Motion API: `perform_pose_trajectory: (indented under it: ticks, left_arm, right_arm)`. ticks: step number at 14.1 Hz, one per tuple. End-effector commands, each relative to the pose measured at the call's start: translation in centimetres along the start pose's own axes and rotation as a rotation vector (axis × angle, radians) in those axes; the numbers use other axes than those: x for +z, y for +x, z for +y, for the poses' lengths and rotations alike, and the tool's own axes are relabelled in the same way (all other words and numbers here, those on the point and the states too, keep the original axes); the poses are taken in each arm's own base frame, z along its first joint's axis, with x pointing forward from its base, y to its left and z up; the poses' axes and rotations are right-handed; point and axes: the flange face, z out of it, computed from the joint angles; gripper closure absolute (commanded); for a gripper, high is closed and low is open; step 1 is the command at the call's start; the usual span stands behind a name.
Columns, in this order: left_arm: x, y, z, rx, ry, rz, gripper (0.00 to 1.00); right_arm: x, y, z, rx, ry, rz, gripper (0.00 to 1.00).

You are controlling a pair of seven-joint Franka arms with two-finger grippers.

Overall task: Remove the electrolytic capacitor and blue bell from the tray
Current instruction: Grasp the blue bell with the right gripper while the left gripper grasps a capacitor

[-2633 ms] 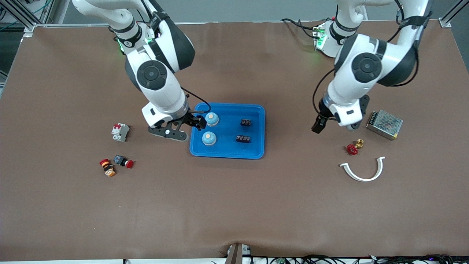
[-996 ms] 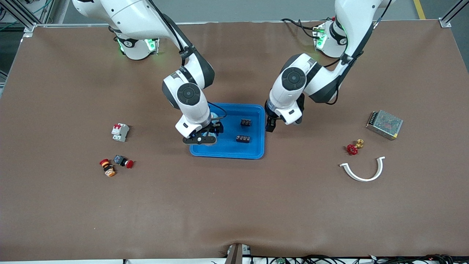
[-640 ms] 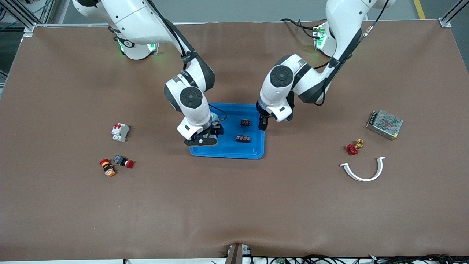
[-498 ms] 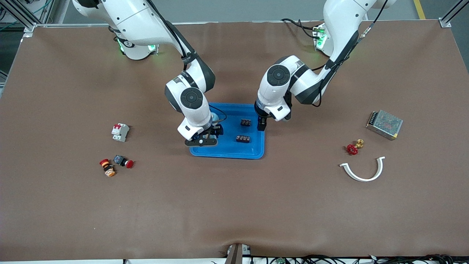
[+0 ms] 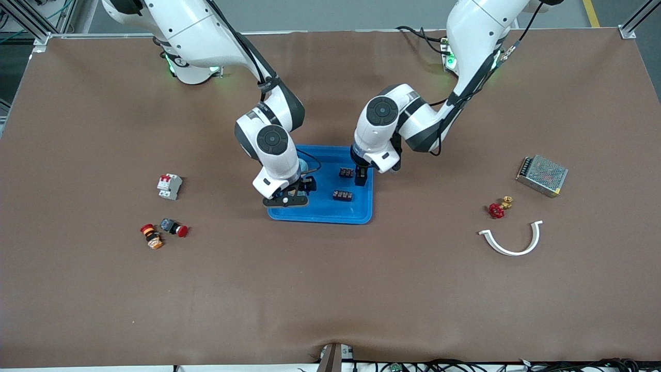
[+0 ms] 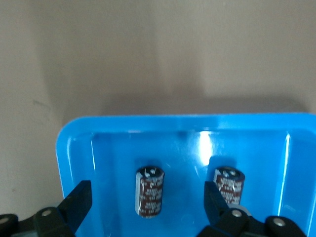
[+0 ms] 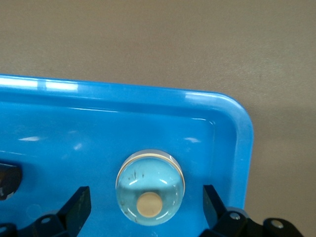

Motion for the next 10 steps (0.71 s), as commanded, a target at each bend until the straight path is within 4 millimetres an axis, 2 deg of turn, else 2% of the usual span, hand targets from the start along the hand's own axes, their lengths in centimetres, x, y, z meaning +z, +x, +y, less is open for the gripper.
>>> perform_pose_trajectory:
  ticks: [1,3,5,6,10]
  left_arm:
    - [1.3,-1.9,0.4,-0.002,-0.025,-0.003,0.0]
    - [2.3,-2.1,0.4,-0.002,-0.028,0.009,0.0]
    - [4.3,-3.0,-0.7,0.012,-0.015,0.028,0.0]
    - [5.1,-2.7,-0.3,0.008,-0.02,0.041,0.0]
    - [5.5,-3.3,0.0,0.007,-0.034,0.044,0.0]
  right_arm:
    - [0.3,0.1,-0.5,-0.015,-0.006,0.013,0.0]
    - [0.5,0.1,-0.4,-0.012,-0.008,0.01,0.0]
    - [0.7,0.0,-0.3,-0.011,-0.013,0.004,0.0]
    - [0.8,-0.1,-0.3,-0.014,-0.013,0.004,0.0]
    - [1.5,-0.2,-0.3,-0.013,-0.016,-0.001,0.0]
